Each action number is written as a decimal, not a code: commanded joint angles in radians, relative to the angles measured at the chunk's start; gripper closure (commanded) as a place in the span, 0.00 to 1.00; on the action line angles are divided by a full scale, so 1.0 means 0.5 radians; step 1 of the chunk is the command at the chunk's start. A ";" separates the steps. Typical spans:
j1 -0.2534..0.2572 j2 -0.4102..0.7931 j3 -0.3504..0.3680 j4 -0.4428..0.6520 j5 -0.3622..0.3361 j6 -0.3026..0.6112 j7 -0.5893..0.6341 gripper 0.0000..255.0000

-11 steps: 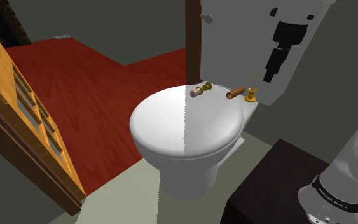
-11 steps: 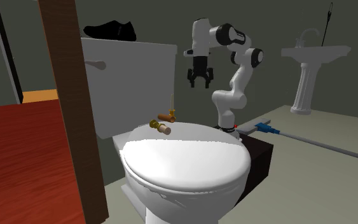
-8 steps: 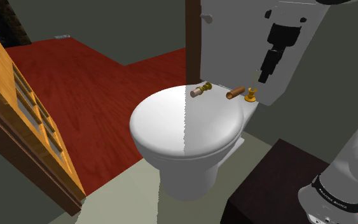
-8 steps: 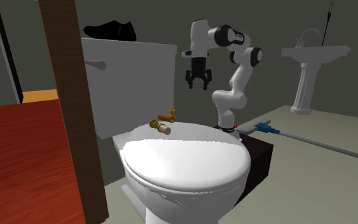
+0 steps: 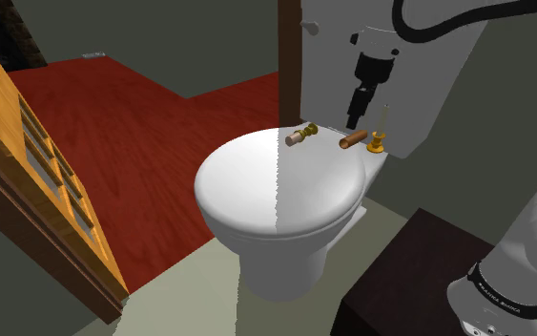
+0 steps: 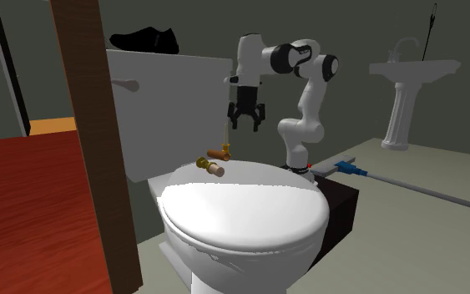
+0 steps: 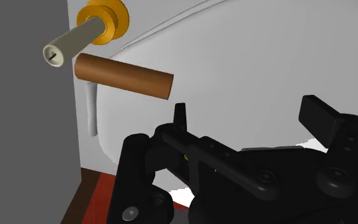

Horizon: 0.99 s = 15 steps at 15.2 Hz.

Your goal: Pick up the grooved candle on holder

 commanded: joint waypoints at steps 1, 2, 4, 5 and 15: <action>0.010 0.126 0.003 0.037 -0.016 0.118 -0.051 0.00; 0.016 0.195 0.009 0.067 -0.024 0.168 -0.070 0.00; 0.027 0.332 0.020 0.136 -0.040 0.263 -0.107 0.00; 0.033 0.402 0.027 0.174 -0.048 0.307 -0.124 0.00; 0.079 1.012 0.086 0.584 -0.155 0.617 -0.244 0.00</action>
